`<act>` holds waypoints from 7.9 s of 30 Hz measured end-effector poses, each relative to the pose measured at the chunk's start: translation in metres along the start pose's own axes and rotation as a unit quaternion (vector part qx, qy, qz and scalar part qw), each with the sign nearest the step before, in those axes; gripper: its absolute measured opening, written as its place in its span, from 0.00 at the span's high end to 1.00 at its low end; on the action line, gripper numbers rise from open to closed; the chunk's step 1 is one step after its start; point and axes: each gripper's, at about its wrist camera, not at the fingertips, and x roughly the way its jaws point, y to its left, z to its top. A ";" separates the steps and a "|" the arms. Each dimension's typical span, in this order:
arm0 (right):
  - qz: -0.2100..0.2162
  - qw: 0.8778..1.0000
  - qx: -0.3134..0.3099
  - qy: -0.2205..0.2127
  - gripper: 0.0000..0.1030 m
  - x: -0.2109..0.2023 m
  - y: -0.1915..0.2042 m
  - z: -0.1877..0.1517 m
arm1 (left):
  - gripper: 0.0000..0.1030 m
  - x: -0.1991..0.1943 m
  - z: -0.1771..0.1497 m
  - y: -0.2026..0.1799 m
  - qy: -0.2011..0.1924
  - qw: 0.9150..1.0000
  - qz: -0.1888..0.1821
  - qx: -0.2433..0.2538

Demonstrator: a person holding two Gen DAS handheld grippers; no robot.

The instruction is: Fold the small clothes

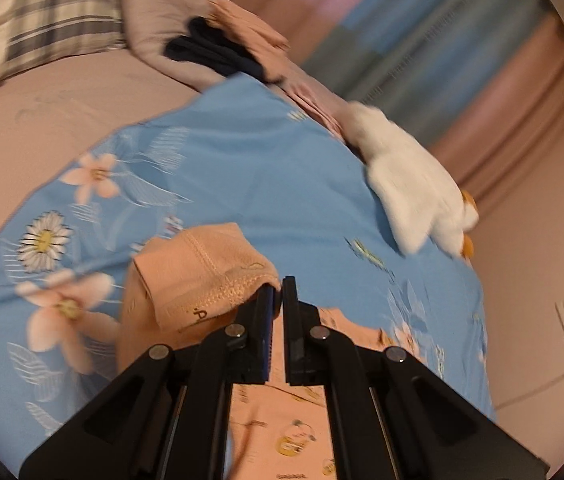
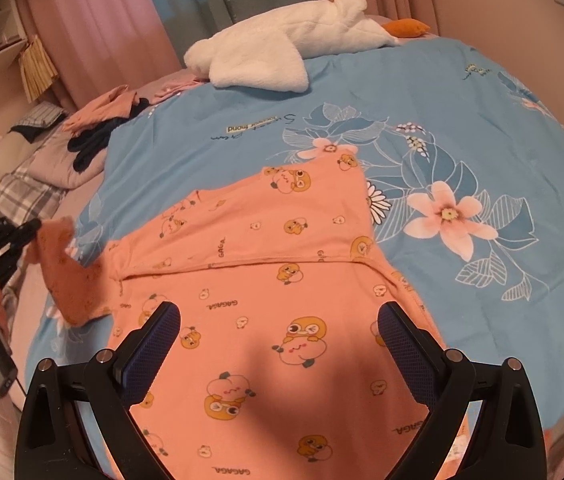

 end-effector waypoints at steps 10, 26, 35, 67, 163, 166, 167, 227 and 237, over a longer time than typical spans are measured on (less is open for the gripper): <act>-0.010 1.000 0.028 -0.001 0.04 0.001 -0.024 0.000 | 0.99 0.053 -0.045 -0.057 0.080 0.993 -0.020 0.081; -0.020 0.999 0.039 0.028 0.04 0.016 -0.036 -0.008 | 0.88 0.128 -0.121 -0.061 0.216 0.966 0.000 0.143; -0.017 0.999 0.014 0.035 0.04 0.023 -0.020 -0.003 | 0.19 0.053 -0.088 -0.054 0.165 0.975 -0.060 0.133; 0.042 0.953 -0.269 0.135 0.81 0.171 0.181 0.012 | 0.44 -0.032 -0.079 0.113 0.122 0.985 0.115 -0.046; 0.049 0.991 0.089 0.085 0.60 0.116 -0.091 0.079 | 0.59 0.132 -0.063 -0.009 0.226 0.961 0.113 0.110; 0.042 0.991 0.080 0.097 0.60 0.123 -0.085 0.073 | 0.59 0.132 -0.063 -0.009 0.226 0.961 0.113 0.111; 0.038 0.991 0.079 0.102 0.60 0.125 -0.084 0.071 | 0.59 0.134 -0.063 -0.010 0.225 0.961 0.121 0.107; -0.001 0.994 -0.021 0.106 0.88 0.129 -0.034 0.043 | 0.59 0.104 -0.116 -0.033 0.234 0.961 0.056 0.137; 0.031 0.994 0.008 0.104 0.88 0.129 -0.047 0.040 | 0.59 0.105 -0.117 -0.027 0.229 0.965 0.040 0.121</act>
